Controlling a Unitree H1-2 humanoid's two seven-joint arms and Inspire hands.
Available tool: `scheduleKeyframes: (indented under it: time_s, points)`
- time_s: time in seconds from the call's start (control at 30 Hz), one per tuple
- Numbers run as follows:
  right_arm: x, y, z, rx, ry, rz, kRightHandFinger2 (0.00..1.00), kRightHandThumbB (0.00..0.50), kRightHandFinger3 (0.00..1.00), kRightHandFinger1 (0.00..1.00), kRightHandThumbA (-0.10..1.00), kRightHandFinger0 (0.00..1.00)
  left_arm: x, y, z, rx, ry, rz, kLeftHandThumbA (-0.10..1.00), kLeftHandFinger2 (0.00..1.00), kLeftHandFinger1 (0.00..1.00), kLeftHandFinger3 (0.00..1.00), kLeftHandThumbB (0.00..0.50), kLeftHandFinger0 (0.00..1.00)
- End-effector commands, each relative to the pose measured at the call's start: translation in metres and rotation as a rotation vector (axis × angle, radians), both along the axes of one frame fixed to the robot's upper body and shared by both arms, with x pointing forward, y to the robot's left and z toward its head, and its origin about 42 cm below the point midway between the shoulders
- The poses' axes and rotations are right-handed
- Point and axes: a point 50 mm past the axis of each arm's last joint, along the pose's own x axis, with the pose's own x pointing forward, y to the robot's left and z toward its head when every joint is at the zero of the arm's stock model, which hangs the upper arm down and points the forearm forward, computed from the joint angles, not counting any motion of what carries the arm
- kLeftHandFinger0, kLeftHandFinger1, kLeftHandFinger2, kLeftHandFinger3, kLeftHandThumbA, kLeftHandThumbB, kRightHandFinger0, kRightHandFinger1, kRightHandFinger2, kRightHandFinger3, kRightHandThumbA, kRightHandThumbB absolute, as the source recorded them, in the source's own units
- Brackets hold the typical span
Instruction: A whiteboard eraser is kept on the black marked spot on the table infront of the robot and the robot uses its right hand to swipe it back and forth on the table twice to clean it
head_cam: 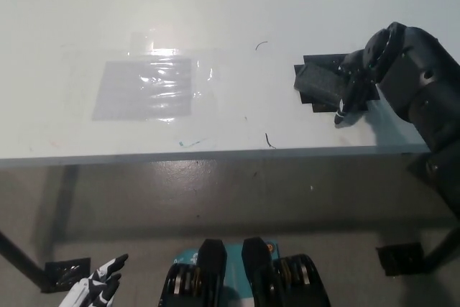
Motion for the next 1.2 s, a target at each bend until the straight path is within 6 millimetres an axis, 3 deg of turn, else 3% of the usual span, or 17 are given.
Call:
scheduleKeyframes:
  time_s: [0.0,0.03,0.1,0.27,0.33,0.37,0.4,0.43,0.47,0.5,0.53,0.57,0.63,0.7,0.87,0.93,1.17]
  points:
    - [0.004,0.009,0.013,-0.024,-0.050,0.020,1.00,0.343,1.00,1.00,1.00,1.00,0.001,0.000,0.011,0.026,-0.048,-0.044,0.90,1.00,1.00,1.00,0.442,1.00]
    - [0.003,0.011,0.012,-0.044,-0.034,0.047,1.00,0.322,1.00,1.00,1.00,1.00,0.001,0.001,0.011,0.021,-0.051,-0.044,0.89,1.00,1.00,1.00,0.437,1.00]
    - [0.003,0.013,0.011,-0.089,-0.035,0.081,1.00,0.331,1.00,1.00,1.00,1.00,0.001,0.002,0.012,0.023,-0.052,-0.046,0.89,1.00,1.00,1.00,0.436,1.00]
    - [0.007,0.013,0.023,-0.069,-0.095,0.032,1.00,0.299,1.00,1.00,1.00,1.00,0.005,0.002,0.014,0.027,-0.058,-0.053,0.88,1.00,1.00,1.00,0.430,1.00]
    - [0.010,0.012,0.029,-0.019,-0.255,-0.051,1.00,0.330,1.00,1.00,0.54,1.00,0.006,0.002,0.015,0.030,-0.060,-0.055,0.88,1.00,1.00,1.00,0.432,1.00]
    - [0.012,0.012,0.030,-0.032,-0.315,-0.061,1.00,0.349,1.00,1.00,0.38,0.88,0.007,0.001,0.015,0.031,-0.061,-0.058,0.88,1.00,1.00,1.00,0.432,1.00]
    - [0.013,0.012,0.033,-0.090,-0.457,-0.055,0.95,0.271,1.00,0.86,0.18,0.68,0.007,0.001,0.015,0.031,-0.064,-0.061,0.88,1.00,1.00,1.00,0.431,1.00]
    - [0.014,0.011,0.034,-0.105,-0.487,-0.051,0.83,0.298,1.00,0.71,0.08,0.50,0.008,0.001,0.016,0.031,-0.066,-0.063,0.88,1.00,1.00,1.00,0.429,1.00]
    - [0.014,0.011,0.034,-0.106,-0.520,-0.040,0.64,0.226,1.00,0.52,0.00,0.37,0.009,0.001,0.016,0.029,-0.068,-0.065,0.88,1.00,1.00,1.00,0.428,1.00]
    - [0.014,0.011,0.035,-0.098,-0.567,-0.033,0.39,0.182,1.00,0.22,-0.09,0.07,0.009,0.001,0.016,0.029,-0.069,-0.067,0.88,1.00,1.00,1.00,0.427,1.00]
    - [0.014,0.012,0.037,-0.090,-0.587,-0.035,0.27,0.141,1.00,0.06,-0.10,0.01,0.008,0.001,0.016,0.028,-0.068,-0.068,0.87,1.00,1.00,1.00,0.433,1.00]
    - [0.015,0.013,0.038,-0.074,-0.609,-0.039,0.19,0.138,1.00,0.00,-0.10,0.00,0.008,0.001,0.017,0.027,-0.067,-0.069,0.86,1.00,1.00,1.00,0.434,1.00]
    - [0.015,0.013,0.040,-0.068,-0.632,-0.039,0.28,0.157,1.00,0.08,-0.10,0.02,0.008,0.001,0.018,0.032,-0.071,-0.073,0.84,1.00,1.00,1.00,0.438,1.00]
    - [0.015,0.014,0.042,-0.078,-0.646,-0.039,0.29,0.165,1.00,0.10,-0.10,0.01,0.010,0.001,0.019,0.042,-0.069,-0.074,0.84,1.00,1.00,1.00,0.453,1.00]
    - [0.016,0.012,0.046,-0.091,-0.652,-0.039,0.21,0.182,1.00,0.02,-0.10,0.00,0.012,0.001,0.021,0.049,-0.061,-0.077,0.80,1.00,1.00,1.00,0.485,1.00]
    - [0.016,0.010,0.046,-0.096,-0.652,-0.039,0.24,0.173,1.00,0.05,-0.10,0.00,0.013,0.001,0.022,0.054,-0.065,-0.081,0.79,1.00,1.00,1.00,0.492,1.00]
    - [0.017,0.005,0.046,-0.102,-0.658,-0.052,0.16,0.176,1.00,0.00,-0.10,0.00,0.015,0.000,0.023,0.052,-0.068,-0.083,0.76,1.00,1.00,1.00,0.500,1.00]
